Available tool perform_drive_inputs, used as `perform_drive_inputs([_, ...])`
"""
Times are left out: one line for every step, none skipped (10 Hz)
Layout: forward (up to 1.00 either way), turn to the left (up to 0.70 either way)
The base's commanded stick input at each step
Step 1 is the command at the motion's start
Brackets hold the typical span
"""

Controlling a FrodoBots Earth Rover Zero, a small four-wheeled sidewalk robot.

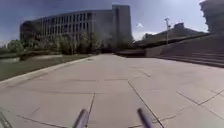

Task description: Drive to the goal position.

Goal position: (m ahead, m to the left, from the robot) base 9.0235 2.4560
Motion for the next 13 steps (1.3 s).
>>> perform_drive_inputs([1.00, 0.00])
perform_drive_inputs([1.00, 0.00])
perform_drive_inputs([1.00, 0.00])
perform_drive_inputs([1.00, 0.00])
perform_drive_inputs([1.00, 0.00])
perform_drive_inputs([1.00, -0.04])
perform_drive_inputs([1.00, -0.05])
perform_drive_inputs([1.00, 0.00])
perform_drive_inputs([1.00, 0.00])
perform_drive_inputs([1.00, 0.00])
perform_drive_inputs([1.00, 0.00])
perform_drive_inputs([1.00, 0.00])
perform_drive_inputs([1.00, 0.00])
